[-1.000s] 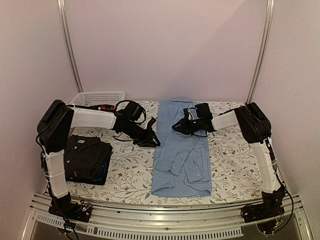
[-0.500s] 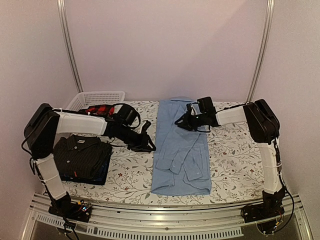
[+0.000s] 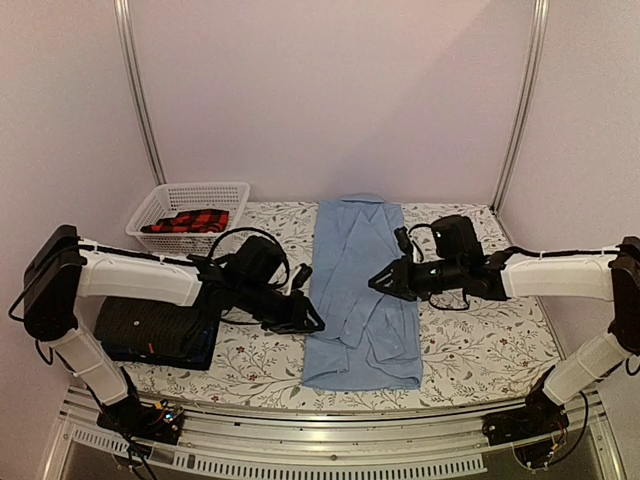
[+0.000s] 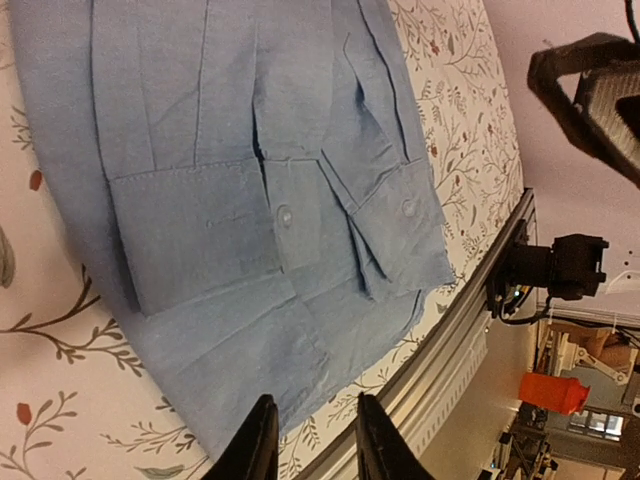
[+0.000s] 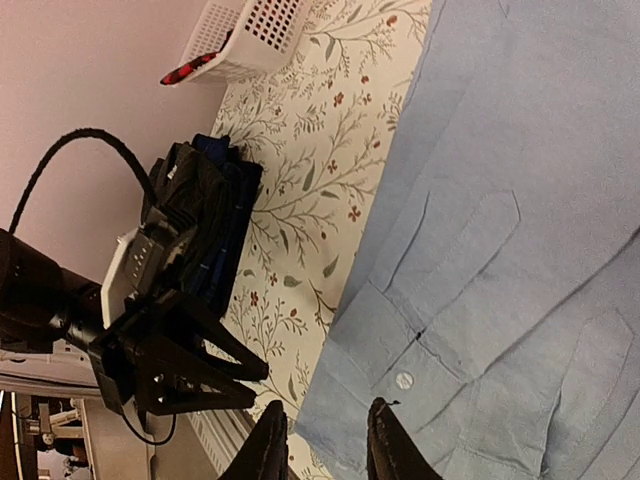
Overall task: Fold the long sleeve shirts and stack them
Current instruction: Smooth out the rectangle-folded shirt, then smooth out the rectangle-folded shirt at the center of the board, then pick up the rectangle-folded shirt from the center of the board, then fold the rectangle-folded shirt at the center of the board, then smooth out the 2/3-rectangle-folded shirt at the center of the board.
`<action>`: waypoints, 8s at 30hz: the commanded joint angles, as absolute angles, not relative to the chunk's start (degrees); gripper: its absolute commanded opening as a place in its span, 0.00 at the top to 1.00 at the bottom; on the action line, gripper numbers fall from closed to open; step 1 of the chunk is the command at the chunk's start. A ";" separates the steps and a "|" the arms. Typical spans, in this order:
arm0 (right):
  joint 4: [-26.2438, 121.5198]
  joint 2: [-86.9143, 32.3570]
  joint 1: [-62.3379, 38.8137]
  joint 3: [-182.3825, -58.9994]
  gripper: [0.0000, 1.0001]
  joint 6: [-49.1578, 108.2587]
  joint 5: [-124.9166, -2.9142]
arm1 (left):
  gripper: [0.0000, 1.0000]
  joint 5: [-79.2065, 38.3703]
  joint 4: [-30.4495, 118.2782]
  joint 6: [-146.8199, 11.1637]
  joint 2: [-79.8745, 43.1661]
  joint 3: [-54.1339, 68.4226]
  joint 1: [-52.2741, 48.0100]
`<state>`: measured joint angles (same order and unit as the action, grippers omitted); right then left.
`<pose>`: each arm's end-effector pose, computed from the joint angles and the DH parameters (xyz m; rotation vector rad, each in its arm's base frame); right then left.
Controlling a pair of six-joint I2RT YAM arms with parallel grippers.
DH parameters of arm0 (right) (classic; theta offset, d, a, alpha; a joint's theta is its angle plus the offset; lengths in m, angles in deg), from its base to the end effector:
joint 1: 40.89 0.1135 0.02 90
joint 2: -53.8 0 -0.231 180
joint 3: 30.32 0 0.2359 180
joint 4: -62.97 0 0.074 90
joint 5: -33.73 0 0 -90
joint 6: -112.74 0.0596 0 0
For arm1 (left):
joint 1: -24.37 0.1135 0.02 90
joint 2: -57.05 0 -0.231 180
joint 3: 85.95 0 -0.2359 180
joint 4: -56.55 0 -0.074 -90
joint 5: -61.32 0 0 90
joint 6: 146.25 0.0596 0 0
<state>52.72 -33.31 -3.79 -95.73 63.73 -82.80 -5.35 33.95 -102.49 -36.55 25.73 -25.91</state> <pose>0.2516 0.2237 0.1896 -0.2254 2.3378 1.2404 0.1954 -0.2721 0.1478 0.3110 2.7026 -1.1519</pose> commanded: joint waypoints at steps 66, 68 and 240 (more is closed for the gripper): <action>42.71 -13.31 -2.70 -66.15 0.52 69.06 -75.05 | 0.52 -10.15 37.56 -108.31 -42.12 29.63 -24.28; 43.87 -13.20 -2.66 -65.36 0.52 69.71 -75.25 | 0.52 -9.48 38.26 -108.27 -43.54 29.17 -24.07; 32.53 -54.06 -5.85 -125.52 0.35 47.27 -57.88 | 0.36 -5.79 30.12 -92.73 -50.61 4.31 -1.26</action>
